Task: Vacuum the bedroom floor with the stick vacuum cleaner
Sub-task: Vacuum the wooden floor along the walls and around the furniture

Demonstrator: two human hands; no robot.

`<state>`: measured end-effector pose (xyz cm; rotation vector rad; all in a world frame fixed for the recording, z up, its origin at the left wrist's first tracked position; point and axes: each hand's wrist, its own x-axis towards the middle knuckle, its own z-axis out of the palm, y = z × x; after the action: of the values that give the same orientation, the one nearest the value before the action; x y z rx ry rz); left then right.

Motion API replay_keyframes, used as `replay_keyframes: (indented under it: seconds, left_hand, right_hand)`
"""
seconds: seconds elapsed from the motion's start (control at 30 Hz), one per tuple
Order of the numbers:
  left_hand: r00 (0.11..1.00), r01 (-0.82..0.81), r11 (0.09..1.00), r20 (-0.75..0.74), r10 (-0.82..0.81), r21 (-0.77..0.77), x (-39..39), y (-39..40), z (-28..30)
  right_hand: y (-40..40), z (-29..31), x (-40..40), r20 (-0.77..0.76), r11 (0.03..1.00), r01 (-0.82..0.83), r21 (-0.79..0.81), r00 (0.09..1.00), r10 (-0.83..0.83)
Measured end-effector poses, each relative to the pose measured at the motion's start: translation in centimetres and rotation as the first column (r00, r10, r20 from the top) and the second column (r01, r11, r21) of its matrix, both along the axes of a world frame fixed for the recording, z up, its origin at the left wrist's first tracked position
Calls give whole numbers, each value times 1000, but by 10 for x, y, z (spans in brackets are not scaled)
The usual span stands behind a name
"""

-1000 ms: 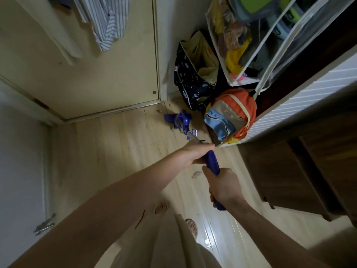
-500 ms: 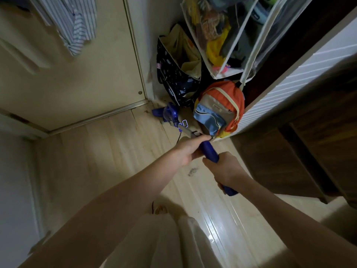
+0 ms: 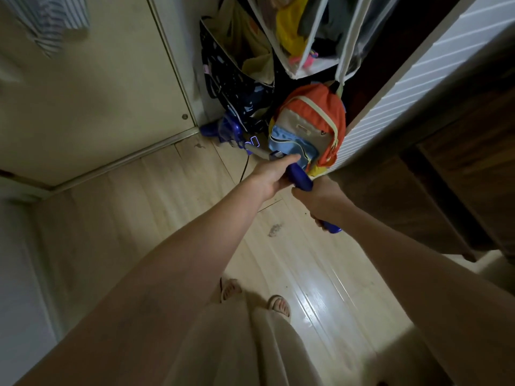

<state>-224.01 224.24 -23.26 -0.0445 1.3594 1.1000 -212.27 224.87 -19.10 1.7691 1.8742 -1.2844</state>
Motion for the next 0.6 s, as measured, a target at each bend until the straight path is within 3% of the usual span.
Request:
replay_keyframes:
  seconds: [0.3, 0.43, 0.6]
  left_hand:
    - [999, 23, 999, -39, -25, -32, 5, -13, -4]
    - [990, 33, 998, -139, -39, -47, 13, -10, 9]
    - [984, 71, 996, -160, -79, -57, 54, -19, 15]
  right_hand:
    - [-17, -4, 4, 4, 1000, -15, 13, 1000, 15]
    - [-19, 3, 8, -11, 997, -36, 62, 999, 36]
    - [-30, 27, 53, -11, 998, -55, 14, 998, 55]
